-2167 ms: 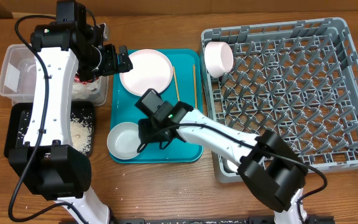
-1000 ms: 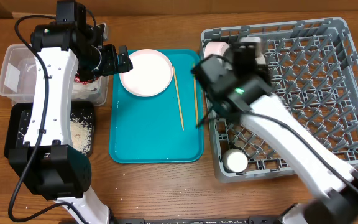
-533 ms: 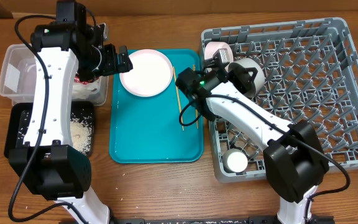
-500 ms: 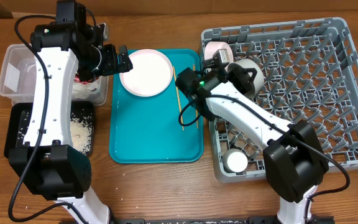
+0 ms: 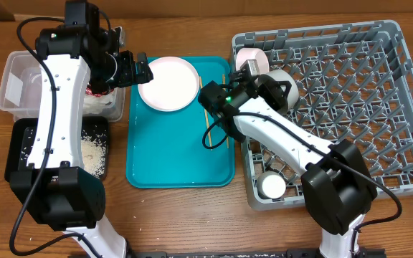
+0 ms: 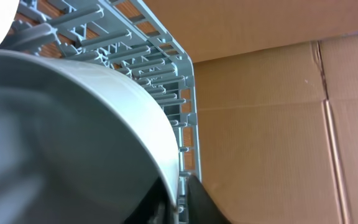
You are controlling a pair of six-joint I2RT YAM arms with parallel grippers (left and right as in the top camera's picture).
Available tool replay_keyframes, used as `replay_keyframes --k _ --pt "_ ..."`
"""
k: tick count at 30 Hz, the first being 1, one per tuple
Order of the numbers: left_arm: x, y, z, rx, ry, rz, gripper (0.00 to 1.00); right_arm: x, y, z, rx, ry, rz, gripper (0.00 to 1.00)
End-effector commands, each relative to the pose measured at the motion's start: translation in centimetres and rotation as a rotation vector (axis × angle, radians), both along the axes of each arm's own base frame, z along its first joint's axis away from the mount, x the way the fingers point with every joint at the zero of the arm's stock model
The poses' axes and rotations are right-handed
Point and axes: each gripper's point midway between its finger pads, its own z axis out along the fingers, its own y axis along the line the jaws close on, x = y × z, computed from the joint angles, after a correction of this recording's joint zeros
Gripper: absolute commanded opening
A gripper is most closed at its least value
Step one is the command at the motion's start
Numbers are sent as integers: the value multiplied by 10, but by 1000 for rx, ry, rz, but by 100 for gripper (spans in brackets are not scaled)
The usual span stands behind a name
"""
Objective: Sort waste into correct bins and load items into the dishwasher
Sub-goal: 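Set the white bowl in the rack's back row and release it, then reach the right gripper to the white plate and grasp its rim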
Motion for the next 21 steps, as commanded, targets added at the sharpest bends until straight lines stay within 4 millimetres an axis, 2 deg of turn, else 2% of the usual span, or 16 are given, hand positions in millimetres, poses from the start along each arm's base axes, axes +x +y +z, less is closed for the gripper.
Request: replay_keyframes --k 1,2,8,13,16,19,21 --pt "2 0 7 -3 -25 -11 100 0 8 -3 -2 -8 17 24" --pt "2 0 7 -3 -25 -11 100 -2 14 -3 -2 -8 31 29" --pt "2 0 7 -3 -25 -11 100 -8 32 -3 -1 -9 77 43" --pt "2 0 7 -3 -25 -11 100 -8 41 -4 26 -24 93 75" --pt "2 0 7 -3 -25 -11 100 -4 49 -15 121 -28 91 98" --pt "2 0 7 -3 -25 -11 100 -1 60 -20 232 -23 95 100" --pt "2 0 7 -3 -25 -11 100 1 68 -15 299 -9 106 100"
